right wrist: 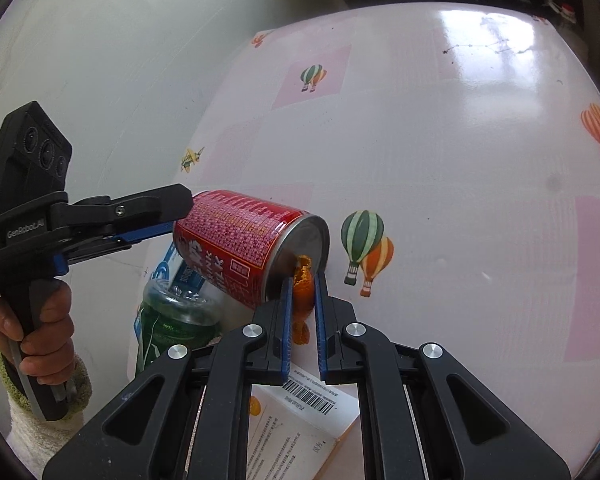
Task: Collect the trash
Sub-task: 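Grasp the orange peel with the right tool while the left tool grasps the red can, then lift the red can and orange peel and carry them toward the wastebasket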
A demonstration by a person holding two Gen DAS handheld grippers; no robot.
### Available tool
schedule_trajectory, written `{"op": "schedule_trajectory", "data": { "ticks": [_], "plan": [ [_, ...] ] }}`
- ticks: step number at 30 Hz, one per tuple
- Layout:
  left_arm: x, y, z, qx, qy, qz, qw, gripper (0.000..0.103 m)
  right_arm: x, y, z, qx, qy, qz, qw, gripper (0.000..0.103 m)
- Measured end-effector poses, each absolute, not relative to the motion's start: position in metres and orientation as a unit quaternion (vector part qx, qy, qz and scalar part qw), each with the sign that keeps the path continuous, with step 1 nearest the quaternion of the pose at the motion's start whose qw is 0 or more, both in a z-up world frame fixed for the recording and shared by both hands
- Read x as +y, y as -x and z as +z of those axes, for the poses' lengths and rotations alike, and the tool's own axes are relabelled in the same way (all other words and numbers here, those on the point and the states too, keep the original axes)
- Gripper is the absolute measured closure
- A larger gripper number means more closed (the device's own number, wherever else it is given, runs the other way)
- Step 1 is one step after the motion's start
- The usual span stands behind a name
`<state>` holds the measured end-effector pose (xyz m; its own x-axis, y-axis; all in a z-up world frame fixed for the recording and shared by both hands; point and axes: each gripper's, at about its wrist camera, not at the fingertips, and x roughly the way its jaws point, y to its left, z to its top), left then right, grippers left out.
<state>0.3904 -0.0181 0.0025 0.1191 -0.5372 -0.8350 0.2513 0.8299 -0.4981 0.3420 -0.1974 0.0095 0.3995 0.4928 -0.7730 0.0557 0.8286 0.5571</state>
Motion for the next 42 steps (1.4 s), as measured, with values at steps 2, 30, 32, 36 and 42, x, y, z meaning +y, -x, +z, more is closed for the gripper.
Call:
{"op": "schedule_trajectory", "data": {
  "ticks": [2, 30, 32, 36, 42],
  "plan": [
    [-0.020, -0.386, 0.011, 0.604, 0.127, -0.279, 0.736, 0.062, -0.202, -0.341, 0.006, 0.532, -0.266, 0.138, 0.792, 0.094],
    [-0.134, -0.294, 0.027, 0.442, -0.189, -0.340, 0.809, 0.020, -0.301, -0.256, -0.010, 0.504, -0.320, 0.051, 0.801, 0.095],
    [-0.148, -0.289, 0.016, 0.427, -0.237, -0.342, 0.803, 0.019, -0.302, -0.249, -0.013, 0.504, -0.326, 0.050, 0.798, 0.095],
    [-0.163, -0.290, 0.002, 0.426, -0.256, -0.338, 0.800, 0.019, -0.305, -0.238, -0.017, 0.501, -0.337, 0.051, 0.796, 0.095],
    [-0.168, -0.304, -0.009, 0.471, -0.204, -0.332, 0.792, 0.021, -0.309, -0.233, -0.022, 0.493, -0.352, 0.050, 0.794, 0.095]
  ]
}}
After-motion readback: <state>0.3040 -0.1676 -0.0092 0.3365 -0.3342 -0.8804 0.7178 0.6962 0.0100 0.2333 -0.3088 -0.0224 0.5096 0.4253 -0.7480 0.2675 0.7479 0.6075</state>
